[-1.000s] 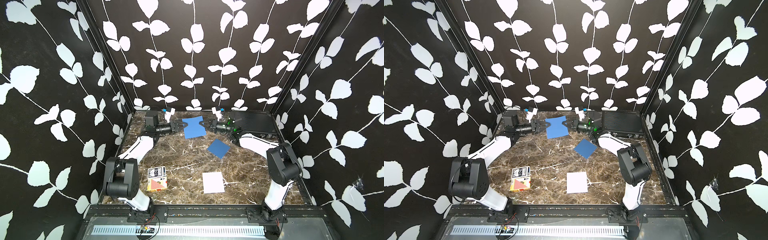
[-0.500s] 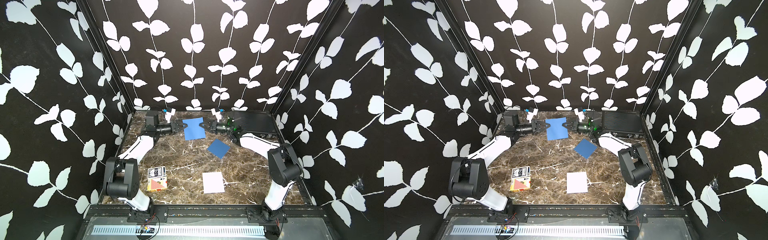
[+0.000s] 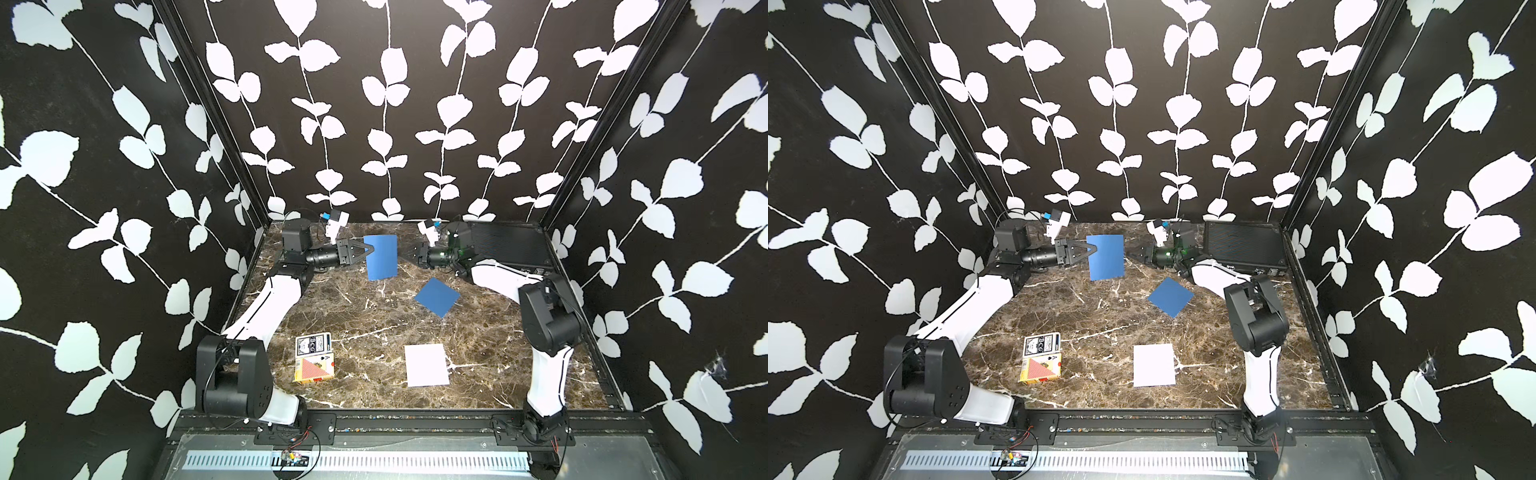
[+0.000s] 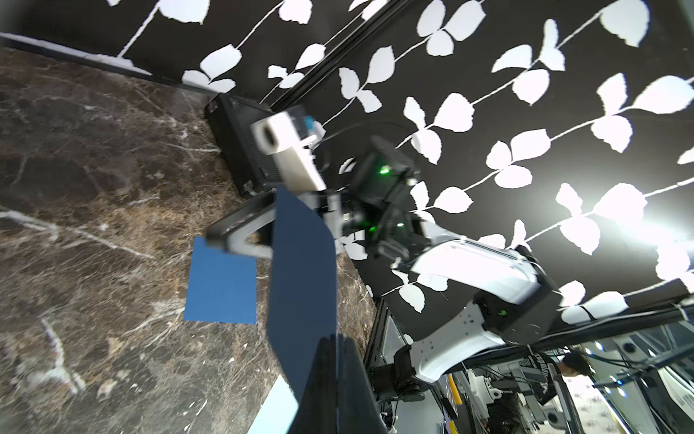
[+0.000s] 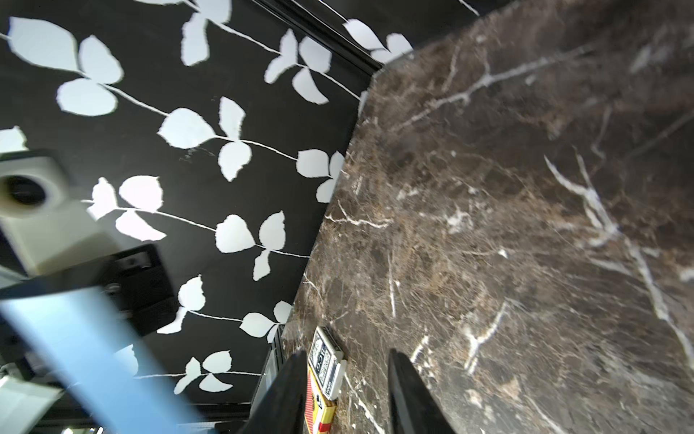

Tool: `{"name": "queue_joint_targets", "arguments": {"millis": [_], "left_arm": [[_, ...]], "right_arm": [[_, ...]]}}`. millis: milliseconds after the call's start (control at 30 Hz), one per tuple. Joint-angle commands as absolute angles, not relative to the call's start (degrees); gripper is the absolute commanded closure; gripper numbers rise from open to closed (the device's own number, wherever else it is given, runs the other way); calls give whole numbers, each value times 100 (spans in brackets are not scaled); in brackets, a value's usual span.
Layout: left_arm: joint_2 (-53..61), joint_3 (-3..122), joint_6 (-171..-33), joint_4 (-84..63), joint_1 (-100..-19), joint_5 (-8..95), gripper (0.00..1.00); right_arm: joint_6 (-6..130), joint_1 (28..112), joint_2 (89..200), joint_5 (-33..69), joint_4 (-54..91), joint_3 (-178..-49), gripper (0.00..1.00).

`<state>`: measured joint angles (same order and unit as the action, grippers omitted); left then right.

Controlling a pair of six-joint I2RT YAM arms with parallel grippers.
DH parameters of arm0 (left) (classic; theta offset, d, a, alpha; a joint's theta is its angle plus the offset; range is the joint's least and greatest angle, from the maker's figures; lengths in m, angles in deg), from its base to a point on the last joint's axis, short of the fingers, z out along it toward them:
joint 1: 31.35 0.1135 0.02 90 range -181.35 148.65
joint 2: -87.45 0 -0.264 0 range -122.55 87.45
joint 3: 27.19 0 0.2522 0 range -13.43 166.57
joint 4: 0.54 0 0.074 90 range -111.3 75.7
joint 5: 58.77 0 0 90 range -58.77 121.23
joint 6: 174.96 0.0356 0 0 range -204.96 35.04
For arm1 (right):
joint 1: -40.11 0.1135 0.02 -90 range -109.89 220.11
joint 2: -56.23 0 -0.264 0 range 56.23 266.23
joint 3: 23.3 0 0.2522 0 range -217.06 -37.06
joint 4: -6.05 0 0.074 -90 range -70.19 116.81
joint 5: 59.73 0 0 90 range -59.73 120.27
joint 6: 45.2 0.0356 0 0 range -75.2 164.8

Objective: Fold the square paper along the opposite sides
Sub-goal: Fold the paper.

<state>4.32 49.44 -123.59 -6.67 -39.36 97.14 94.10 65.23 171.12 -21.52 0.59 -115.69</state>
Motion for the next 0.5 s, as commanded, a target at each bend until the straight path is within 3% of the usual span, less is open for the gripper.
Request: {"name": "queue_joint_targets", "arguments": {"millis": [0,267,467], "left_arm": [[619,4906,-12497,-327,-3960,9960,100],[535,4877,-12516,-186,-3961,10062,100],[465,4902,-12315,-435,-3969,10154,100]], "right_arm": [[9736,6626,17075,-2317,-804,-11397,57],[11392,6753,16640,-2410,-3193,-10299,50],[11161,6693,15976,-2400,-2867,-9862,50]]}}
